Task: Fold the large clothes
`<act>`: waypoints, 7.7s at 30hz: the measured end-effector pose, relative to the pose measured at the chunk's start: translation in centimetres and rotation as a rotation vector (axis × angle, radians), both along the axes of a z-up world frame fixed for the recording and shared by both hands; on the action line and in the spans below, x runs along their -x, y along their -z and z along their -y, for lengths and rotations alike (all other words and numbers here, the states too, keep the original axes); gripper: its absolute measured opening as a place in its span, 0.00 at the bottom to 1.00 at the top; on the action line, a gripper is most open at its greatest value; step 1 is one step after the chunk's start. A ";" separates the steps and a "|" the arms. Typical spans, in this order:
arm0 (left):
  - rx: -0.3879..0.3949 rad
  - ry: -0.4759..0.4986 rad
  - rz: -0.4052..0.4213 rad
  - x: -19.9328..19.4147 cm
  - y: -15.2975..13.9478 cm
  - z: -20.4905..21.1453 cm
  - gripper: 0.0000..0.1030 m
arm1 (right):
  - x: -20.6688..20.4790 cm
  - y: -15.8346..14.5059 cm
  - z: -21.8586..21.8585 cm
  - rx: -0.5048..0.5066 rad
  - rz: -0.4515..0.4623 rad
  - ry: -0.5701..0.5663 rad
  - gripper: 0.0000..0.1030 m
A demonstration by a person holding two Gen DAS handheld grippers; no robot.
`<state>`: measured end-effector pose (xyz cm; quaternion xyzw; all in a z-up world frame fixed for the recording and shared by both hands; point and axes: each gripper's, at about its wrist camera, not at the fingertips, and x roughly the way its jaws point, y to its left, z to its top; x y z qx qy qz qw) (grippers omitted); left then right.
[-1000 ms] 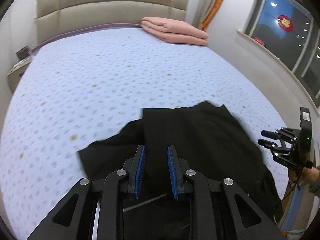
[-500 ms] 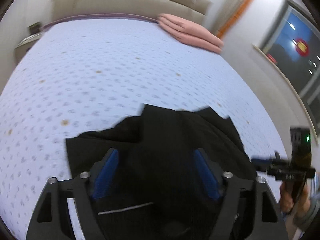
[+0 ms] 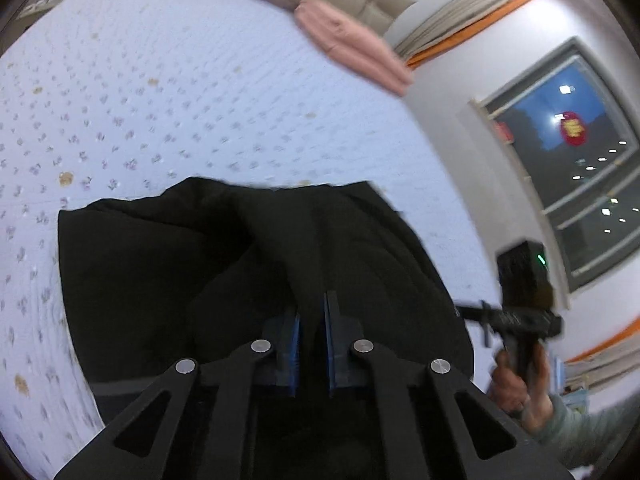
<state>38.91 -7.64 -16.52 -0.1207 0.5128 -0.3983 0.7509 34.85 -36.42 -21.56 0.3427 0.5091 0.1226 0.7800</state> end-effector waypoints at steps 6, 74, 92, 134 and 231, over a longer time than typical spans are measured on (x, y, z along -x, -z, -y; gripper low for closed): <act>-0.014 -0.024 -0.119 5.1 4.2 -1.4 0.03 | 1.6 -3.1 1.8 0.137 0.100 -0.045 0.04; -0.329 0.034 0.109 11.0 9.5 7.9 0.57 | 5.8 7.0 -7.0 0.540 0.069 -0.267 0.45; -0.387 -0.236 0.230 28.3 1.3 -6.1 0.57 | 21.6 1.0 -2.2 0.525 0.146 -0.067 0.60; -0.284 -0.417 -0.249 39.4 15.0 -19.3 0.57 | 37.6 13.2 5.1 0.369 -0.168 0.075 0.67; -0.120 -0.334 -0.163 -6.0 6.5 -9.6 0.21 | -6.3 5.7 13.4 0.197 -0.253 0.053 0.22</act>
